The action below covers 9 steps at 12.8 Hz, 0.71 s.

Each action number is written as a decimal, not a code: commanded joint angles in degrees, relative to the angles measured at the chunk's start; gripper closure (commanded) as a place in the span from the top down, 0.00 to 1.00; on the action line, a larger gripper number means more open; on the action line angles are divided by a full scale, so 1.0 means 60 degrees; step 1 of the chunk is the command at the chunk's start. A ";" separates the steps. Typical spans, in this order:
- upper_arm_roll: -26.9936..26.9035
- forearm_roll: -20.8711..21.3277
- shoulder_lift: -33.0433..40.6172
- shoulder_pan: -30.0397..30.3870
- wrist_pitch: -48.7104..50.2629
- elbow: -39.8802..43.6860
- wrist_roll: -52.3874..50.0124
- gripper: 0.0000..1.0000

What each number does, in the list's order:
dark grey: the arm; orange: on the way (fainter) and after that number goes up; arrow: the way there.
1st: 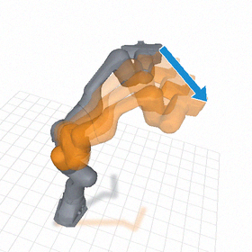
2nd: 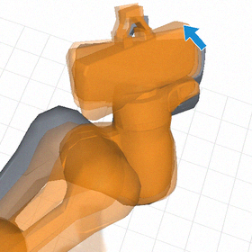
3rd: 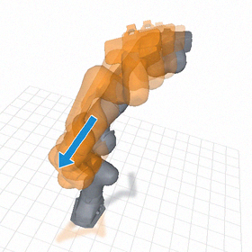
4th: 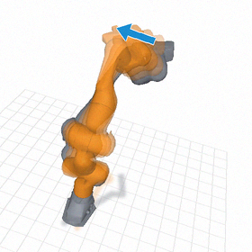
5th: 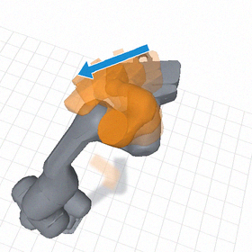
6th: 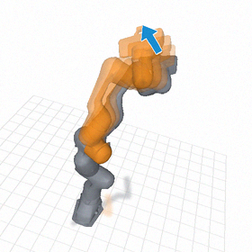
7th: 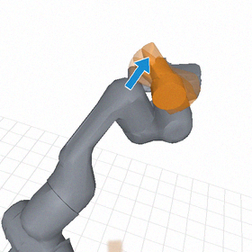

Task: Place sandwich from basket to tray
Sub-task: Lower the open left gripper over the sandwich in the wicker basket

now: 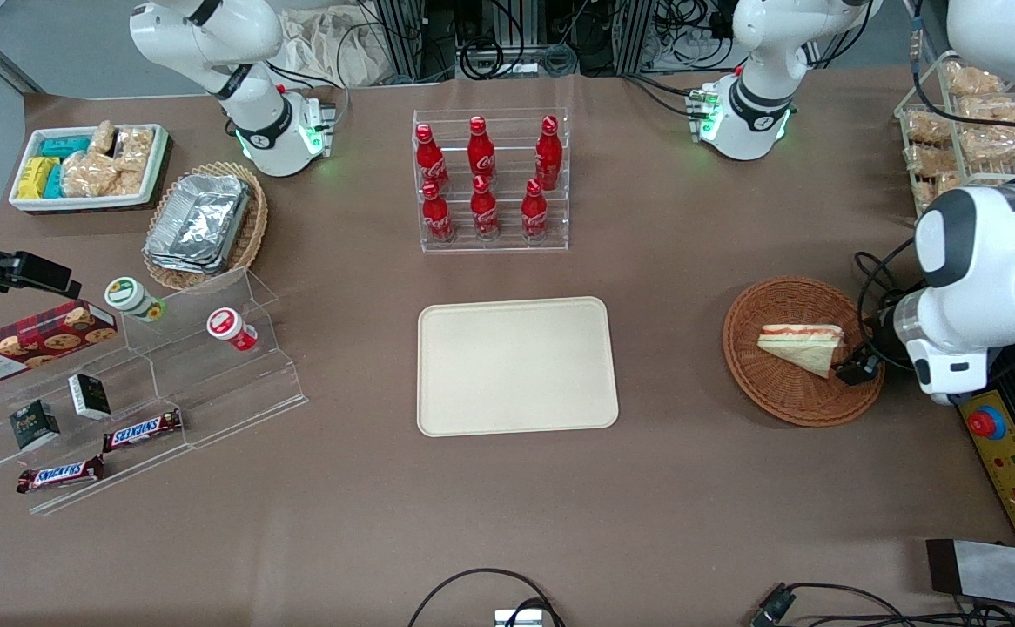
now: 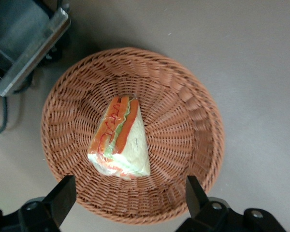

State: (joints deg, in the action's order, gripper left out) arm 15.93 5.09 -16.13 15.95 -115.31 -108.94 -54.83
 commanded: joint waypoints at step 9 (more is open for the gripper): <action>-0.0326 0.0133 -0.0724 0.0066 -0.1023 -0.0929 -0.1687 1.00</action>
State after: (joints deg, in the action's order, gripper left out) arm 13.89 5.09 -20.37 16.01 -118.72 -112.53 -63.17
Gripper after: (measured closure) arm 0.000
